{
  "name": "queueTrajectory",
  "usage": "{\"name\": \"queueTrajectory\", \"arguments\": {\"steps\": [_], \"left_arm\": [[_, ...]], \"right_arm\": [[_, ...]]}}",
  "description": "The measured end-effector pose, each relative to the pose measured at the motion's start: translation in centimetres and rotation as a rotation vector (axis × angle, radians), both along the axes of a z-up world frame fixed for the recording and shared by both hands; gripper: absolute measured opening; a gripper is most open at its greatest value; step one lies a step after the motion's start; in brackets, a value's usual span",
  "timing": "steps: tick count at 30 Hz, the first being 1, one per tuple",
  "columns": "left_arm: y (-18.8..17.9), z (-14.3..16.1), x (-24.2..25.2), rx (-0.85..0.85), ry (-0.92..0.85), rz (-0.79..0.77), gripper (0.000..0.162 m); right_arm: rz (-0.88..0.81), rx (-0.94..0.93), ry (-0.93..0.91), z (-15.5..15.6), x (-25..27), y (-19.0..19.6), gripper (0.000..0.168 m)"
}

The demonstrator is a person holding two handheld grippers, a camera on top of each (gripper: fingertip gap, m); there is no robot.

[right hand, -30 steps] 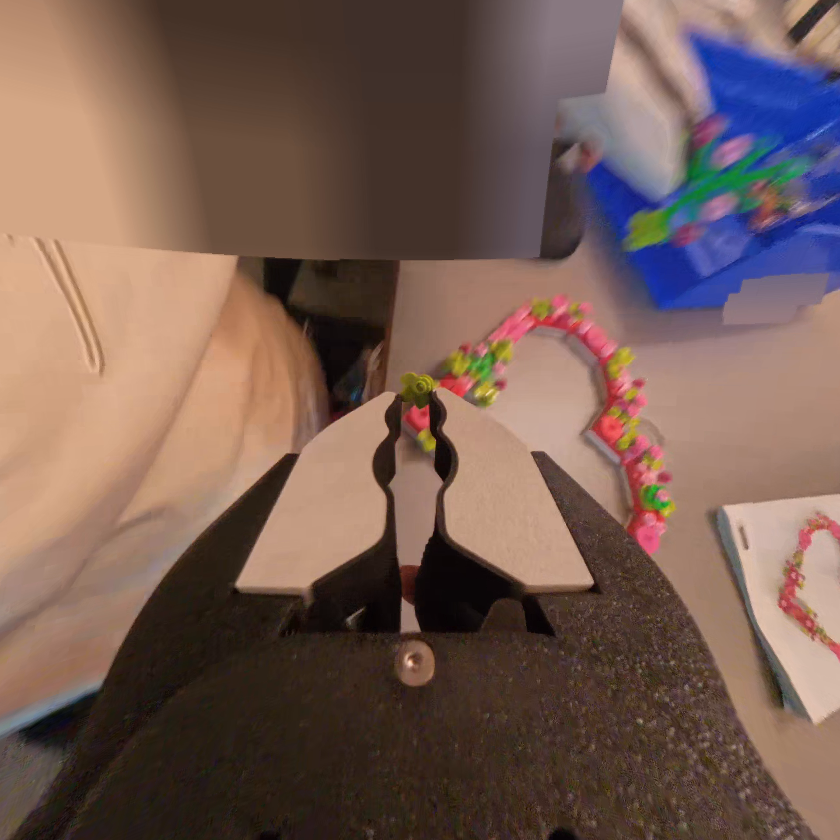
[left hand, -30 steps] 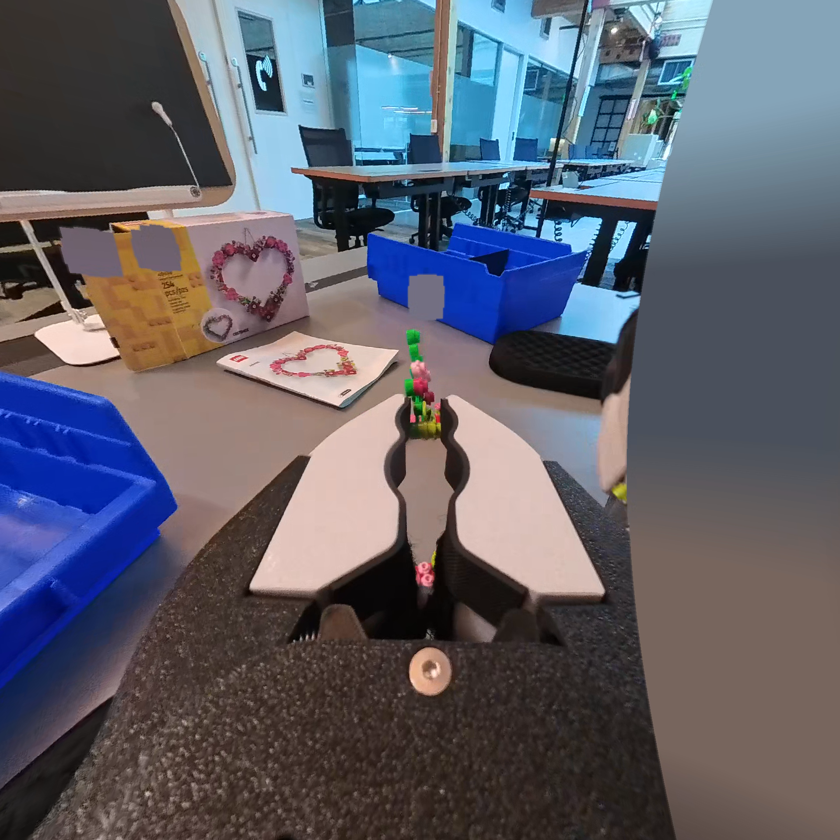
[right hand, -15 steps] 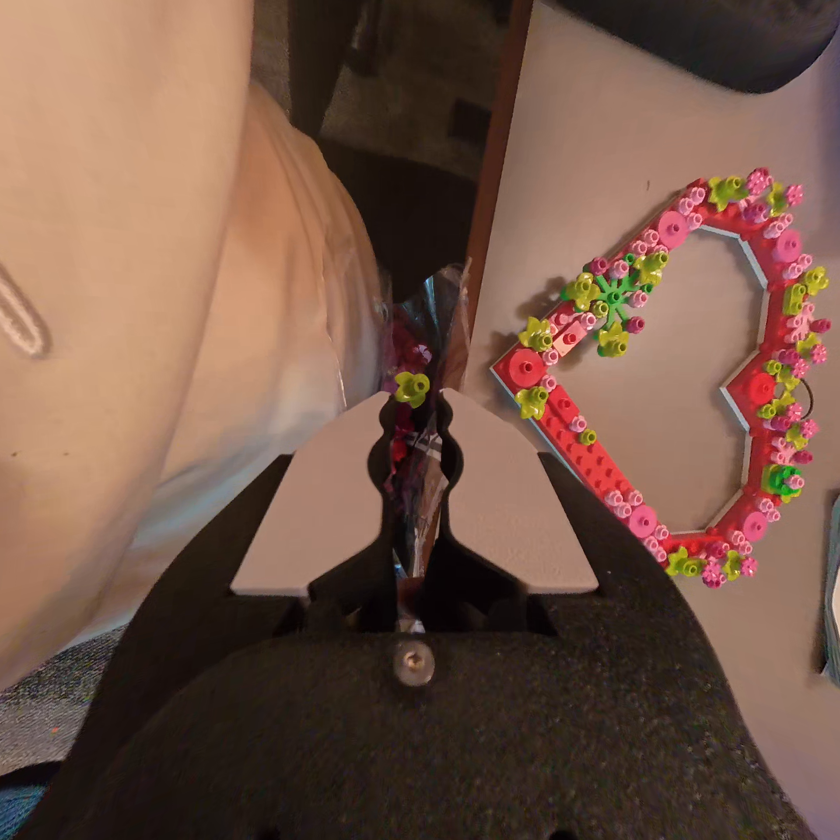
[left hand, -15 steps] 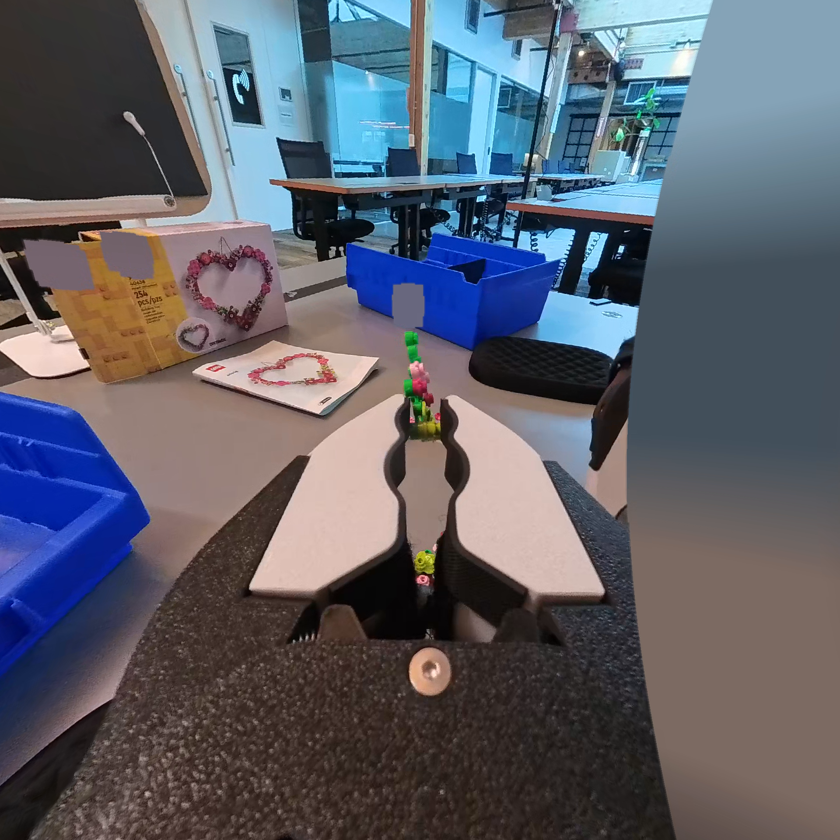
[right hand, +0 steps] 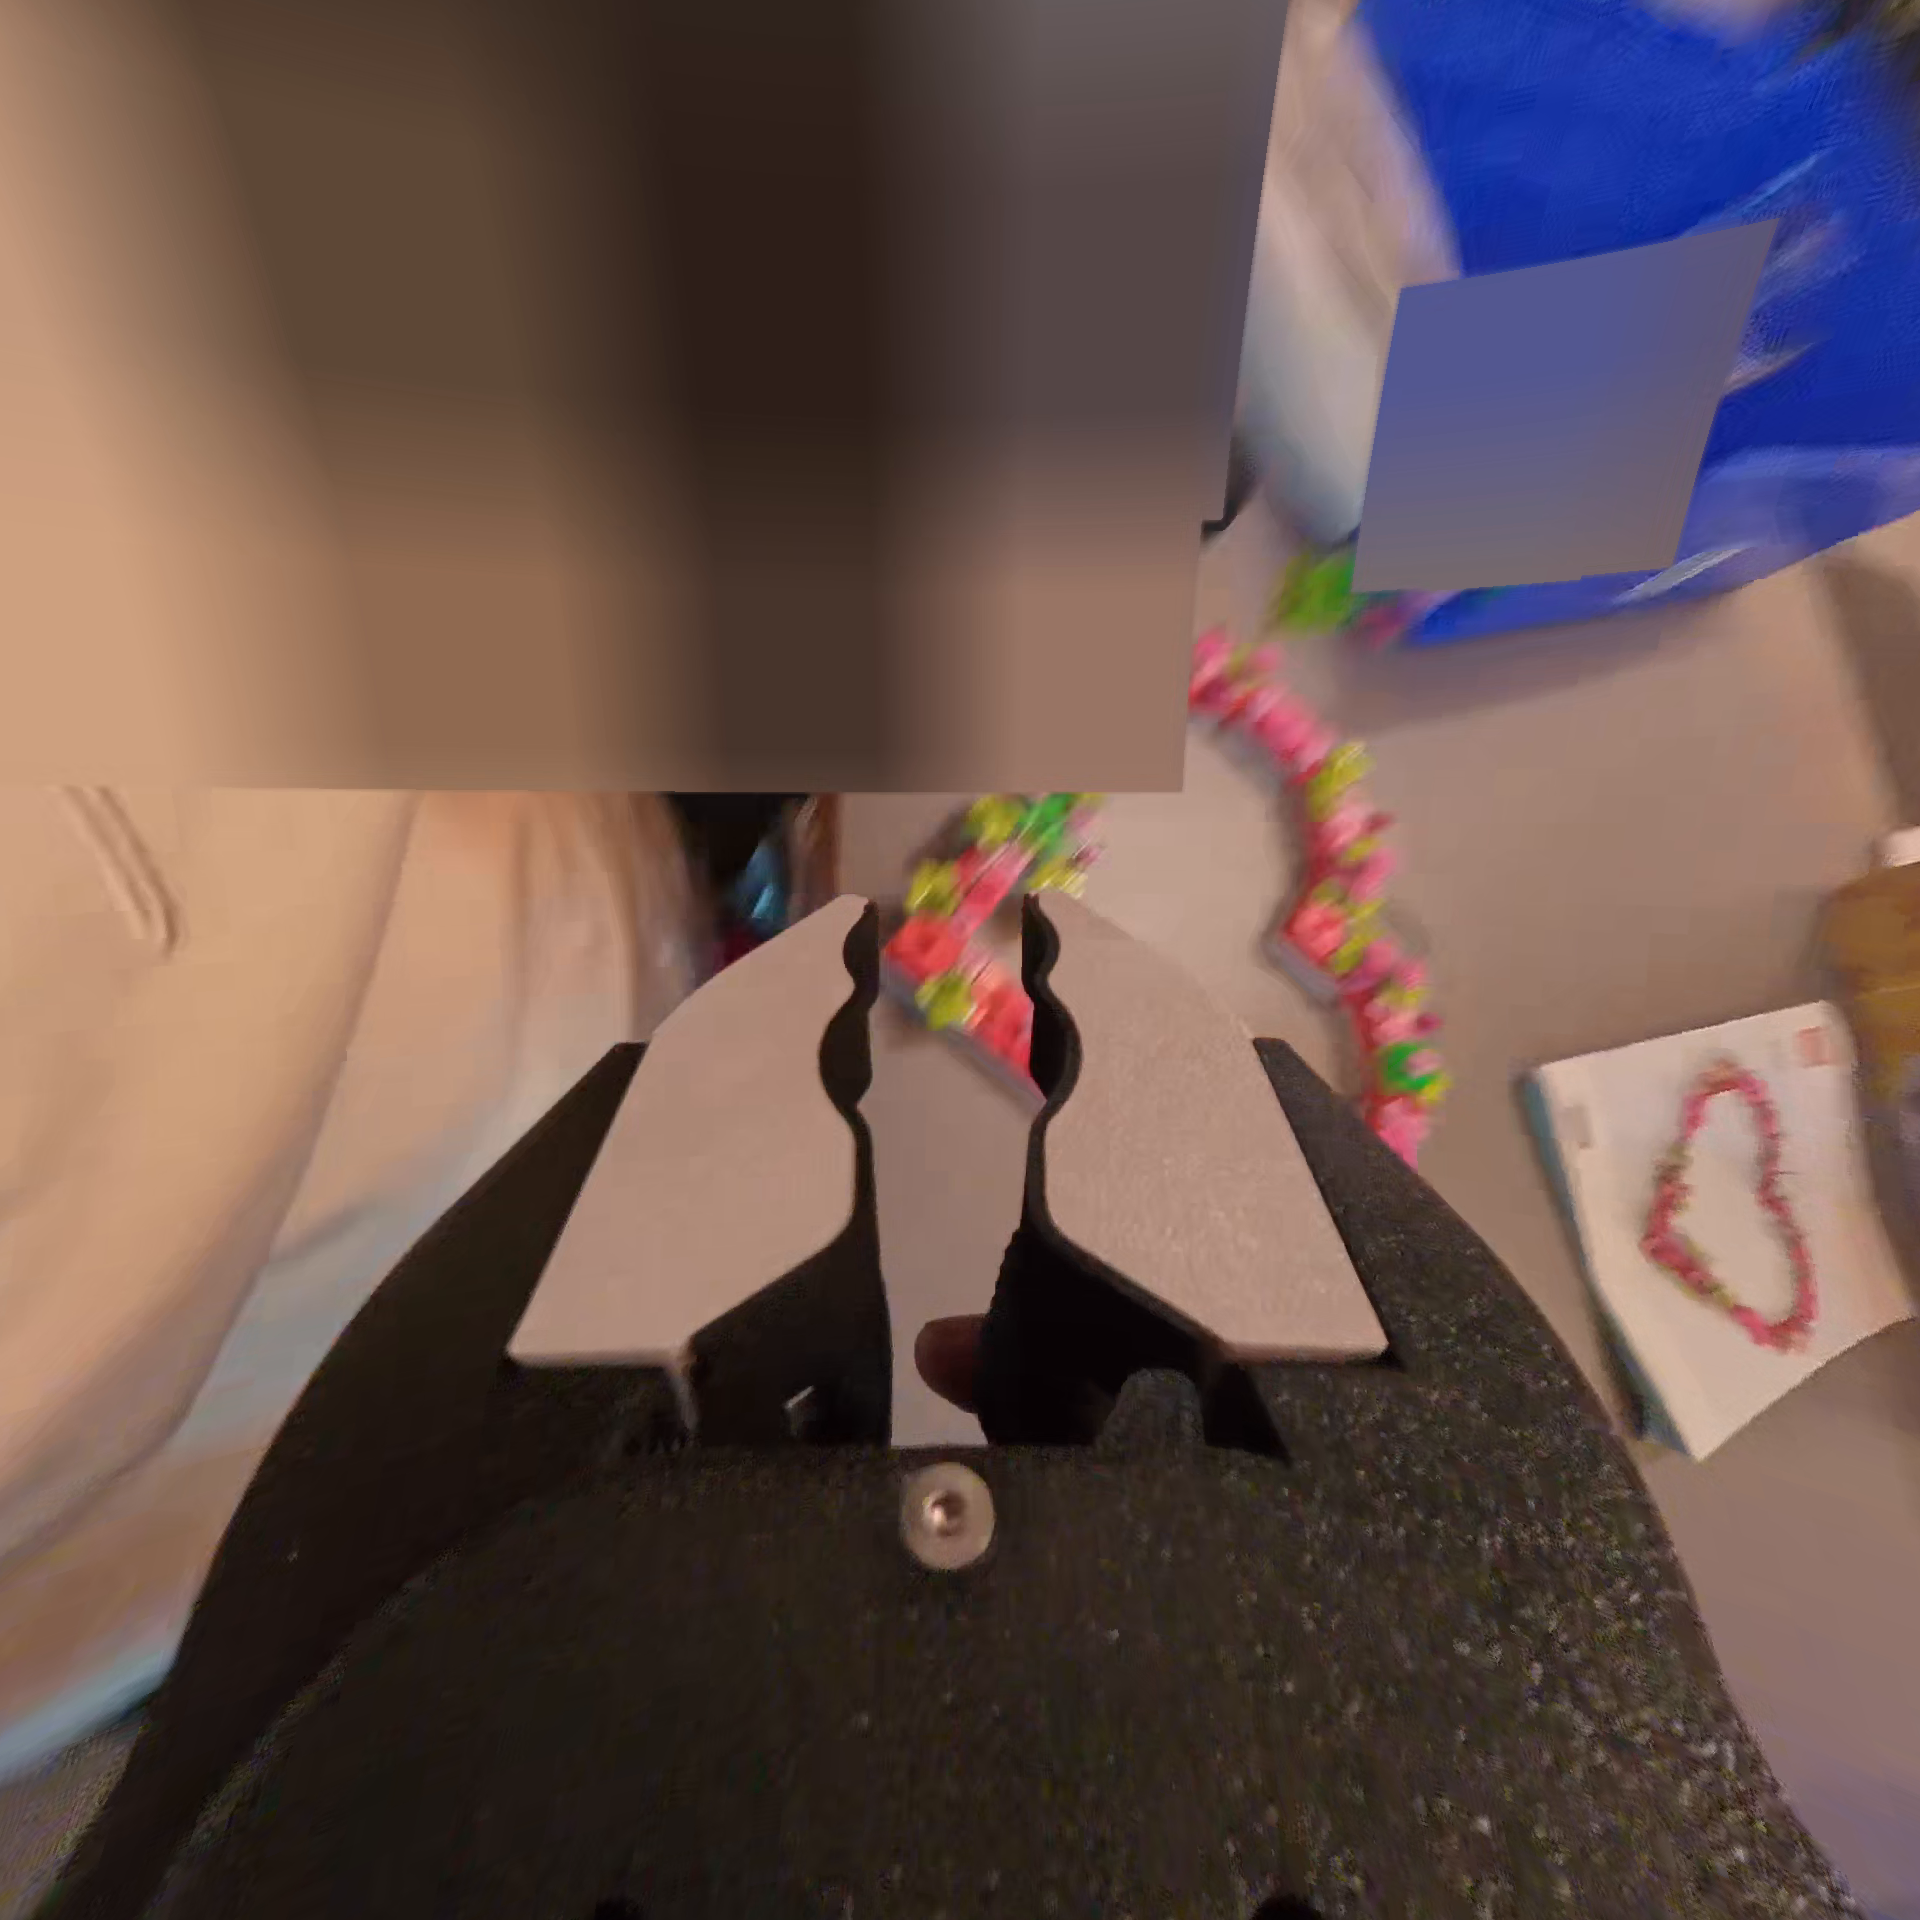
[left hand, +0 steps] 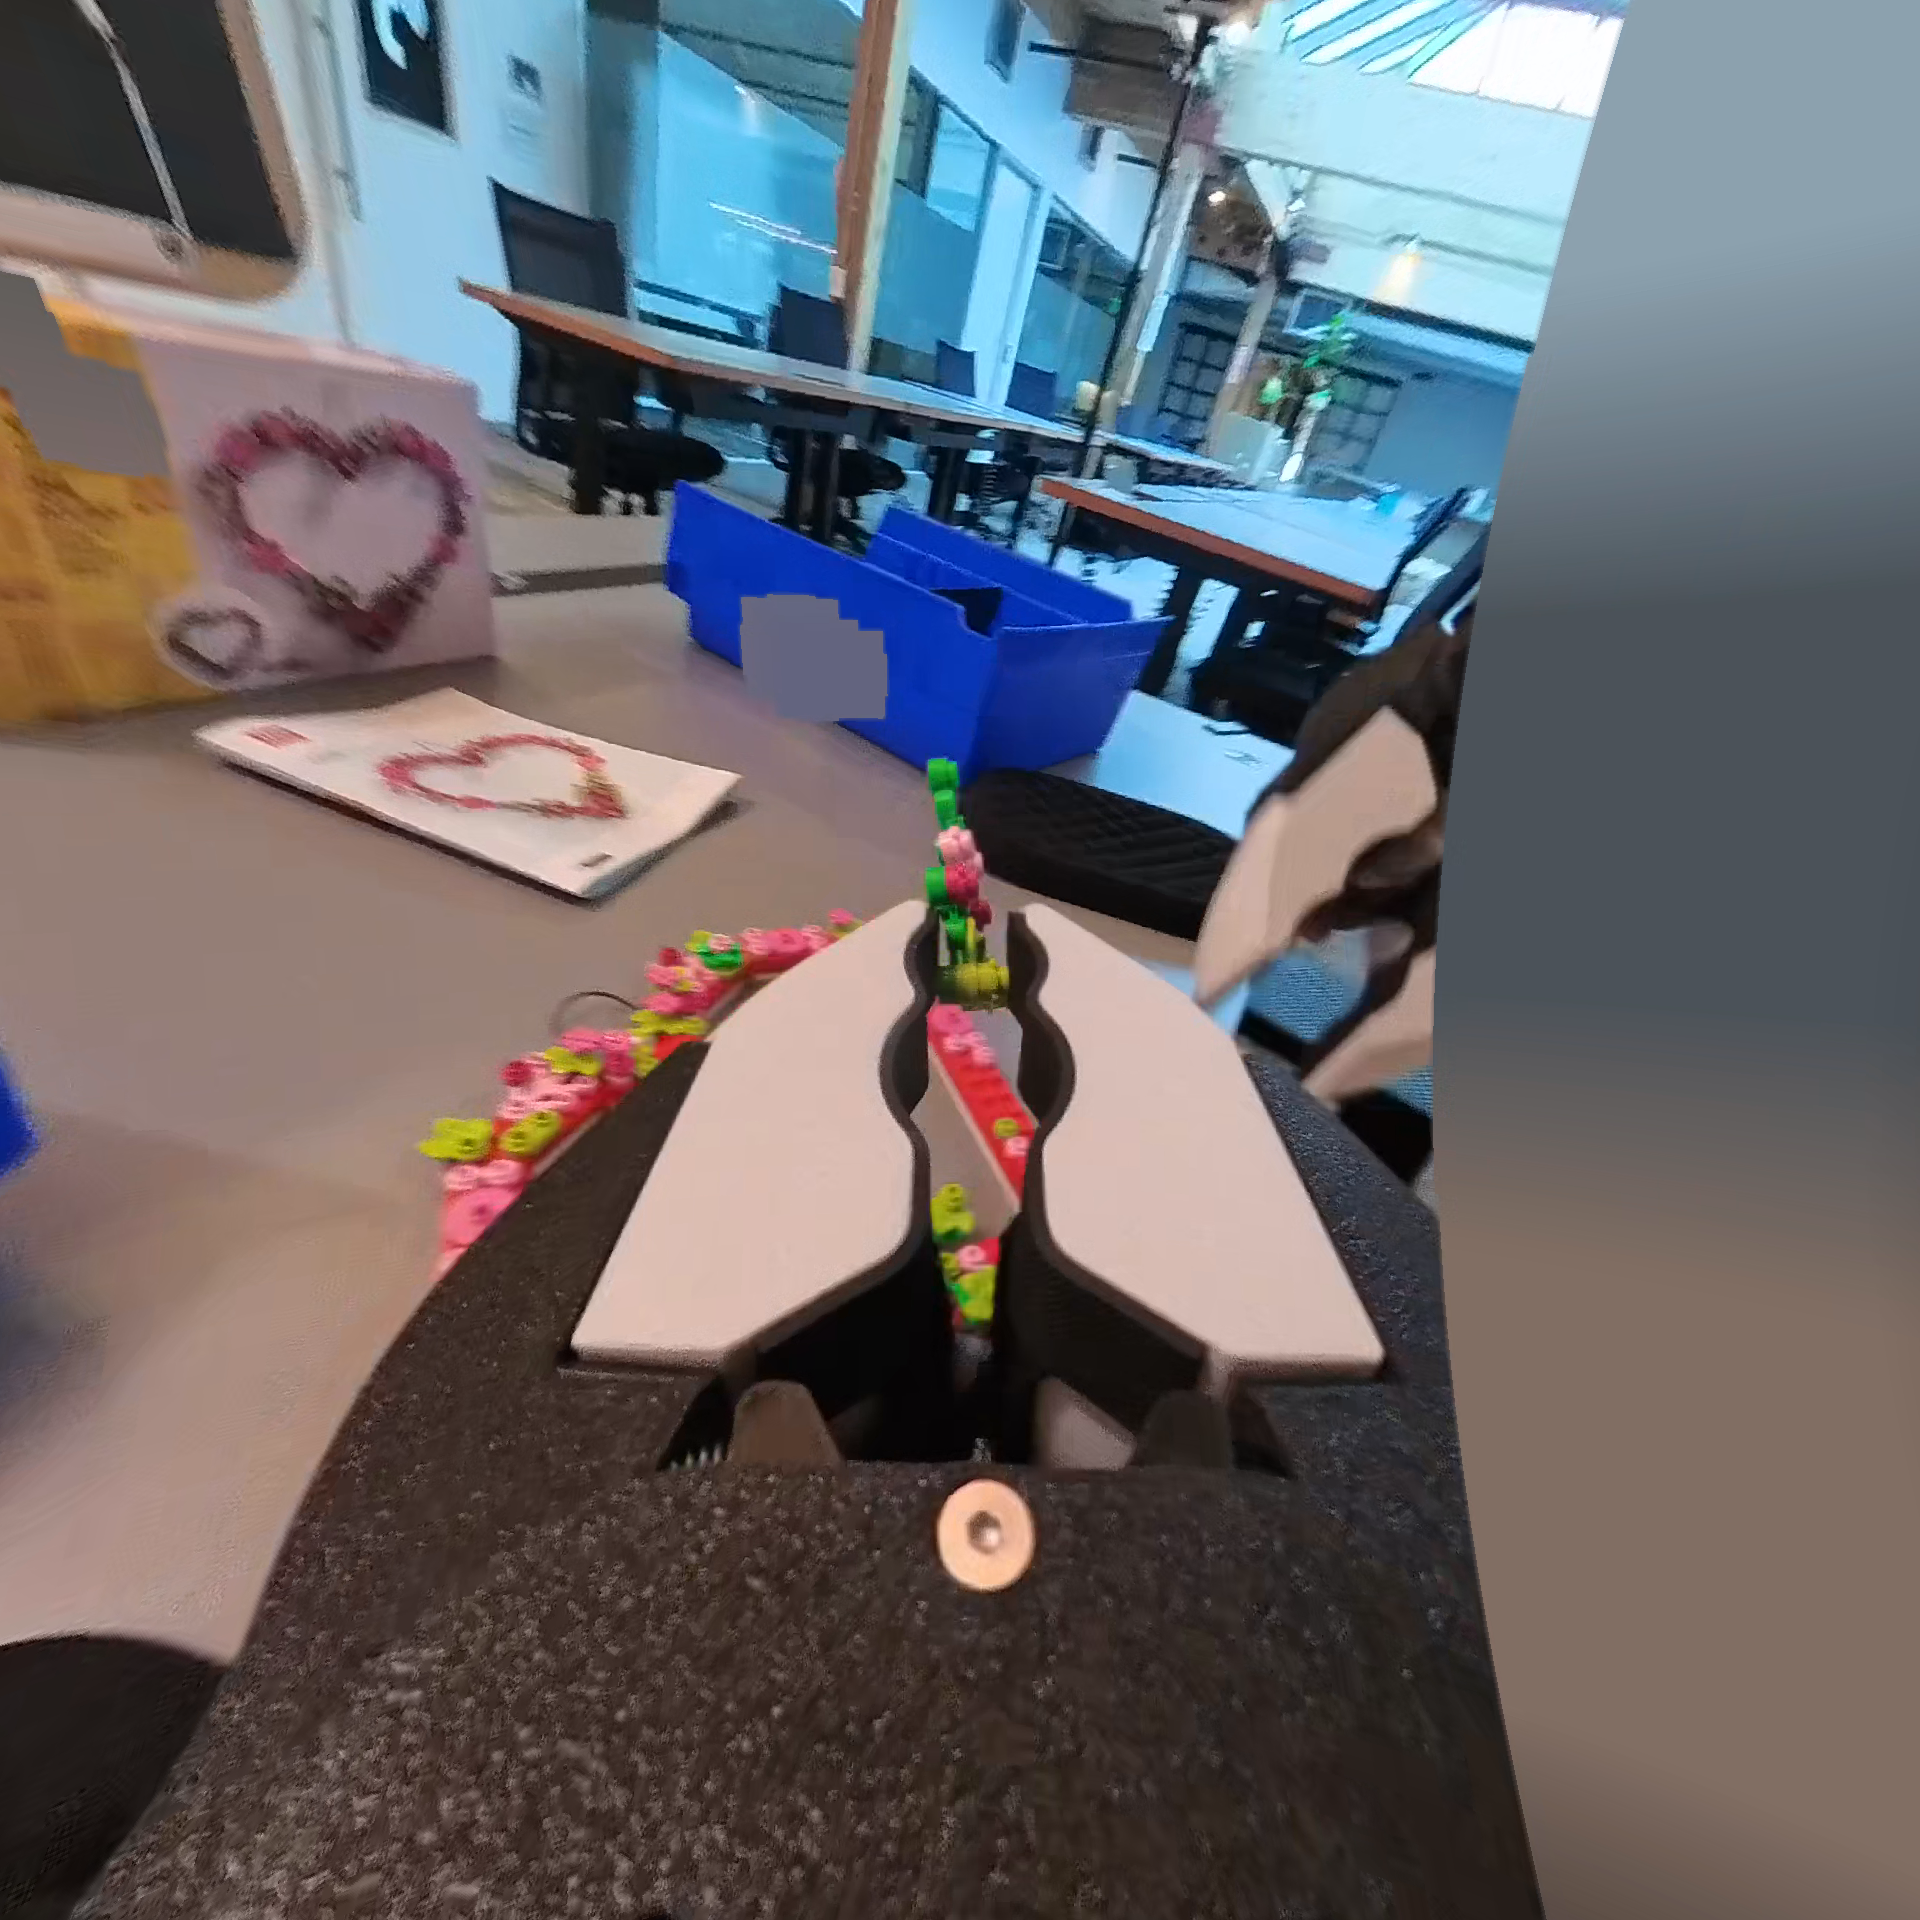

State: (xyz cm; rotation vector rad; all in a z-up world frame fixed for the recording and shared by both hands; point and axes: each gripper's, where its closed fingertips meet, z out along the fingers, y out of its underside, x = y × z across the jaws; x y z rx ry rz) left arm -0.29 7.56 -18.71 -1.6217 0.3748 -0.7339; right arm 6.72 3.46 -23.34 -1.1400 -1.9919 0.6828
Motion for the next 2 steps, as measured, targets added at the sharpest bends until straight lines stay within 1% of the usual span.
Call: {"name": "queueTrajectory", "arguments": {"steps": [1,2], "left_arm": [[0.0,-0.1,0.4,-0.019,-0.037,-0.029,0.012],[-0.1,-0.2,0.9,-0.031,-0.065,-0.058,0.012]], "right_arm": [[-0.034,-0.015,0.118,2.0,-0.8,0.5,0.026],[-0.073,-0.012,0.225,3.9,-1.5,1.1,0.026]]}}
